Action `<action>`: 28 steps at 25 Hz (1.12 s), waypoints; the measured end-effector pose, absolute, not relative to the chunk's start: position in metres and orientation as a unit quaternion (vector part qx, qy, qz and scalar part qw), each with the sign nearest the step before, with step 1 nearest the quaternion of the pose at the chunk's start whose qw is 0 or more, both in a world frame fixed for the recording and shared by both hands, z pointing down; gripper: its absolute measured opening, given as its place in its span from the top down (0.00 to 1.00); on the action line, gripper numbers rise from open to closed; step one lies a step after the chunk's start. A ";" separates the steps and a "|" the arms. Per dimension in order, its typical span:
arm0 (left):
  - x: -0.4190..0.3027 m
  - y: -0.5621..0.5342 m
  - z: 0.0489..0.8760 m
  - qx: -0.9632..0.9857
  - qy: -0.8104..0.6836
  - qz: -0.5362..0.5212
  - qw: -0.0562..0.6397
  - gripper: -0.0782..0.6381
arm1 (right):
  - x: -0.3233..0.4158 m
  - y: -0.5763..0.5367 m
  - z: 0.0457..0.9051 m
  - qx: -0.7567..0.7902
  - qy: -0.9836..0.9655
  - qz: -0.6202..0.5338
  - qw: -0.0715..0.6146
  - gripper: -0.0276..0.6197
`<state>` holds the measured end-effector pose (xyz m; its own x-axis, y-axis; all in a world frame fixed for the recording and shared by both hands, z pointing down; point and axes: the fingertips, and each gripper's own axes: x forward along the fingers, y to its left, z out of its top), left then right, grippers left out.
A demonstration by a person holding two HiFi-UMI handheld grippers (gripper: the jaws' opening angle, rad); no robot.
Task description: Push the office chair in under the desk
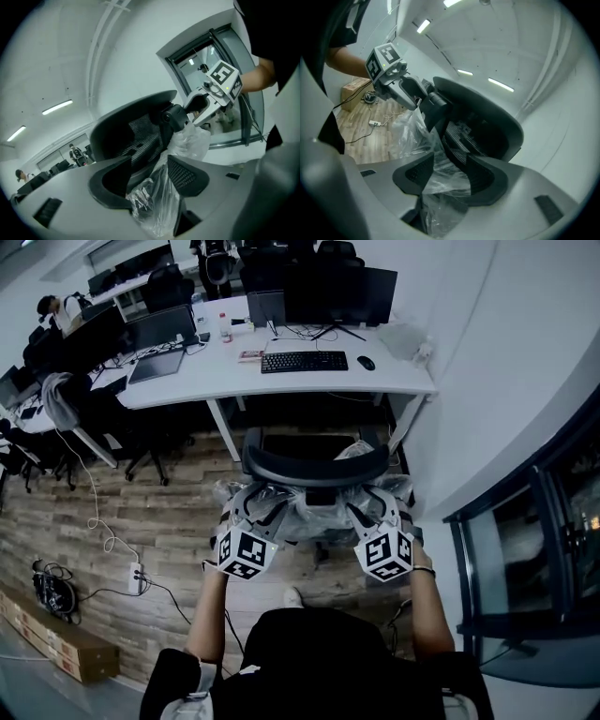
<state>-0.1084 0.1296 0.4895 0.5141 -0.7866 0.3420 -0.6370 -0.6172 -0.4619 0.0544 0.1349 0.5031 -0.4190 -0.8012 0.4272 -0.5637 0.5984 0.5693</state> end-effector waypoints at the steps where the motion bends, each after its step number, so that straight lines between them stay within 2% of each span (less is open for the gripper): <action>1: -0.105 0.129 0.494 -0.863 0.398 -0.279 0.140 0.52 | 0.054 0.134 0.508 0.404 -0.824 -0.171 0.359 0.62; 2: -0.102 0.129 0.498 -0.866 0.383 -0.290 0.140 0.46 | 0.053 0.133 0.512 0.397 -0.820 -0.175 0.373 0.58; 4: -0.099 0.128 0.506 -0.867 0.363 -0.309 0.147 0.43 | 0.052 0.131 0.521 0.386 -0.811 -0.187 0.398 0.54; 11: -0.100 0.120 0.529 -0.836 0.317 -0.394 0.214 0.38 | 0.049 0.118 0.535 0.376 -0.785 -0.217 0.442 0.47; 18: -0.097 0.106 0.548 -0.802 0.275 -0.460 0.263 0.34 | 0.041 0.105 0.543 0.366 -0.771 -0.241 0.462 0.46; 28: -0.091 0.082 0.562 -0.792 0.269 -0.475 0.272 0.34 | 0.043 0.084 0.568 0.376 -0.753 -0.238 0.486 0.46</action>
